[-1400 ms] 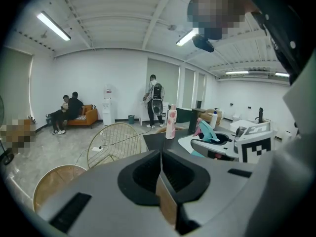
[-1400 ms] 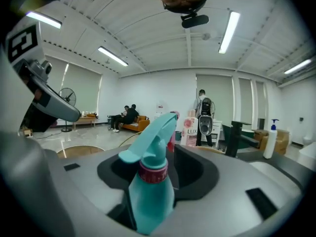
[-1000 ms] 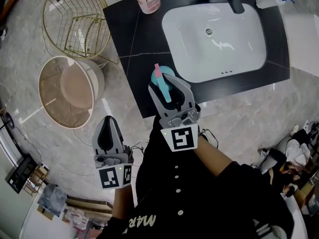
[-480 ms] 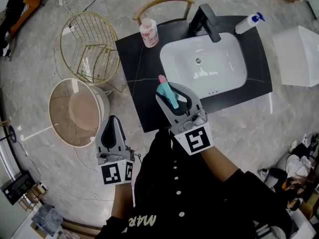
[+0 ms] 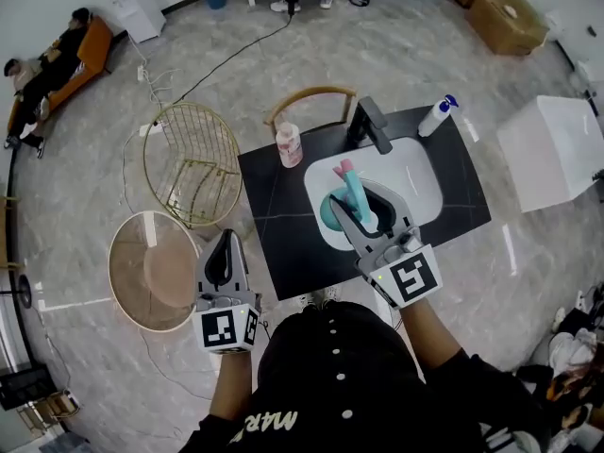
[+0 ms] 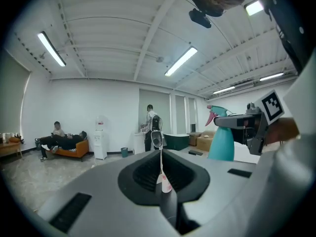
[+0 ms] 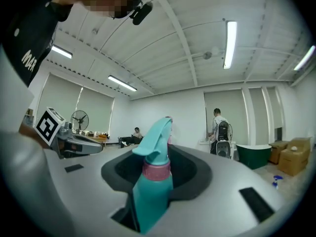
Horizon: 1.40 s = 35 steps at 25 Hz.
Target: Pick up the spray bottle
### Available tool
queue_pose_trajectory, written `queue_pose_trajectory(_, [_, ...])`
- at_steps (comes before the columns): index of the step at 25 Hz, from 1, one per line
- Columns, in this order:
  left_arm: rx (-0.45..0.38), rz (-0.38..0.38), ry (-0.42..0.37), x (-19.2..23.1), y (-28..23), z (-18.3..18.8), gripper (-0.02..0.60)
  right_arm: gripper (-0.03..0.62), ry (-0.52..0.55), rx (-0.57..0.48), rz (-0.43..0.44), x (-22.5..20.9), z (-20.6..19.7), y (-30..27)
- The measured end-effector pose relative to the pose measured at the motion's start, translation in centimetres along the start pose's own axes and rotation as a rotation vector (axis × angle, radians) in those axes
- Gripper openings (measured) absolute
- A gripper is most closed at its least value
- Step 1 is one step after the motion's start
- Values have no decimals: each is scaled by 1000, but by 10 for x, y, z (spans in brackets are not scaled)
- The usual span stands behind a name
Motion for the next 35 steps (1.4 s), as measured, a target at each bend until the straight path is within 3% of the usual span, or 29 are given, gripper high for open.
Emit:
queue_pose_trajectory(4, [-39, 3, 6, 4, -3, 20, 20, 133, 45, -14, -19, -13, 18, 14])
queue_pose_trajectory(10, [-96, -8, -48, 8, -7, 42, 20, 133, 96, -60, -73, -28, 28, 33])
queue_pose_trajectory(23, [-119, -13, -47, 3, -7, 49, 20, 132, 97, -66, -110, -34, 26, 41])
queue_pose_trajectory(35, [-101, -12, -56, 2, 0, 41, 20, 132, 81, -64, -92, -29, 22, 42])
Point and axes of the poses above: the fingertips, and each gripper's own axes: y backward along the fingers, x to its left, z out of its top, the point moved 6 cm from there along y, backward along the fingers, and after that the axes turned 2 degrees about -x, right-handed, at the moved point
